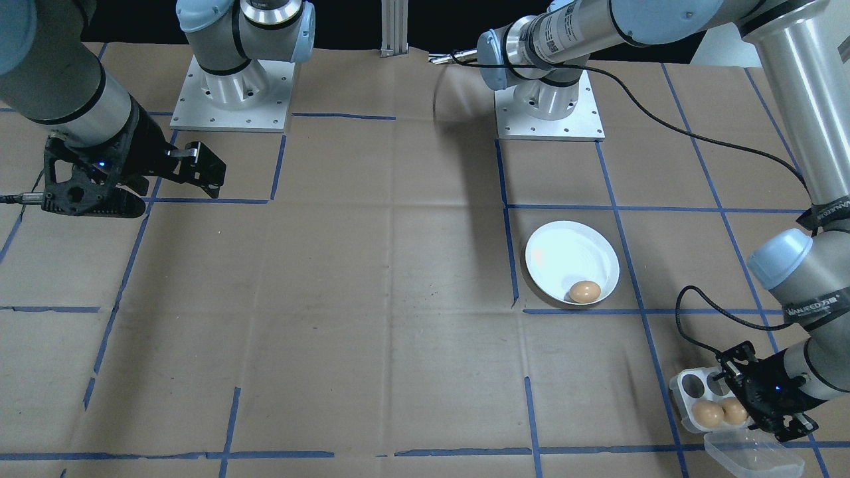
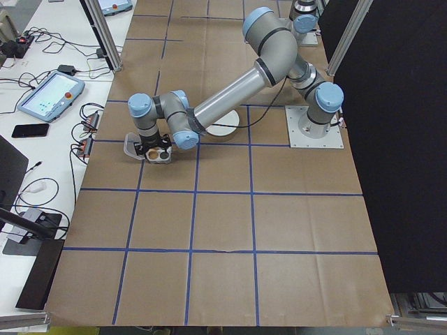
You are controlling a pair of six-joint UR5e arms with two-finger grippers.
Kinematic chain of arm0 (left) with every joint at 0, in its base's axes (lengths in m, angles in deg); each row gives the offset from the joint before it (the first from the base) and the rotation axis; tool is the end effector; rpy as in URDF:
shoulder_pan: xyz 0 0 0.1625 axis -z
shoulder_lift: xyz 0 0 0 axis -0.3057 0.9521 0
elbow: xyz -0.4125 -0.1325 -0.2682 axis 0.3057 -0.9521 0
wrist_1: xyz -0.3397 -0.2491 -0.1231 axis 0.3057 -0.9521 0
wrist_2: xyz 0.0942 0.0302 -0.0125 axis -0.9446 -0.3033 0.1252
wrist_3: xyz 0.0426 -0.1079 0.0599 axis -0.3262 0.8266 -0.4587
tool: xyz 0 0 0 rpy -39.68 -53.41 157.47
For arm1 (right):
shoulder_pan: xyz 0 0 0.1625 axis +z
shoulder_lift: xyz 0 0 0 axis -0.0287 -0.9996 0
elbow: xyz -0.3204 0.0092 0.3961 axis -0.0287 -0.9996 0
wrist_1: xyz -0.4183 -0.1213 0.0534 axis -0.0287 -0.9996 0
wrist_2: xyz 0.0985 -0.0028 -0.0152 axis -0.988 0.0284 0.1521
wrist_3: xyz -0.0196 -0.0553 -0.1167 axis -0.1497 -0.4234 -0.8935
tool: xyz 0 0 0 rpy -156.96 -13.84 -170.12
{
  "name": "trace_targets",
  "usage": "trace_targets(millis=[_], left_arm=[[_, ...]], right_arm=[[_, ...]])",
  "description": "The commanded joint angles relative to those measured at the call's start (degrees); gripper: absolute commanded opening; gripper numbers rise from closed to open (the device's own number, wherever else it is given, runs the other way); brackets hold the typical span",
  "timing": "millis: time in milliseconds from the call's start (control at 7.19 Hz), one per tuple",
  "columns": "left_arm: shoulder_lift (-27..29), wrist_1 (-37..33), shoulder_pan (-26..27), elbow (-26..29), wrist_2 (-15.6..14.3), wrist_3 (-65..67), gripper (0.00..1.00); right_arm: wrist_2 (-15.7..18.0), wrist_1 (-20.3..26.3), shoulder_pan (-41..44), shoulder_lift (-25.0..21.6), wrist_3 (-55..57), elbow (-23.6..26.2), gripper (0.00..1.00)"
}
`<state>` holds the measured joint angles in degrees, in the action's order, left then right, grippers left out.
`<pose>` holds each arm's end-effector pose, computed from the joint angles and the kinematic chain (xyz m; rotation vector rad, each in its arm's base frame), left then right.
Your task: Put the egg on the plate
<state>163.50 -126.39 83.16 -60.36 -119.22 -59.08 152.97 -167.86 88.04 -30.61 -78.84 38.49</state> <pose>0.2233 -0.7976 0.2287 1.7238 2.5624 0.0029 0.1014 -0.5720 0.5152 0.0684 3.0879 0.3026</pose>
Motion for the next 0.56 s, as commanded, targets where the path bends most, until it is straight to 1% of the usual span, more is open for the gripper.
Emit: trace_targets(millis=[0,139,278,417], left_arm=[[0.1,0.6,0.1,0.2,0.1,0.4,0.77],[0.2,2.1,0.1,0.0,0.3,0.6,0.71],[0.2,2.3,0.1,0.0,1.7,1.1,0.68],[0.1,2.3,0.1,-0.1,2.7,2.3,0.60]], right_arm=[[0.0,0.0,0.0,0.1,0.0,0.0,1.00],[0.1,0.0,0.0,0.1,0.0,0.0,1.00],[0.0,0.0,0.0,0.0,0.0,0.0,1.00],[0.0,0.0,0.0,0.1,0.0,0.0,1.00]])
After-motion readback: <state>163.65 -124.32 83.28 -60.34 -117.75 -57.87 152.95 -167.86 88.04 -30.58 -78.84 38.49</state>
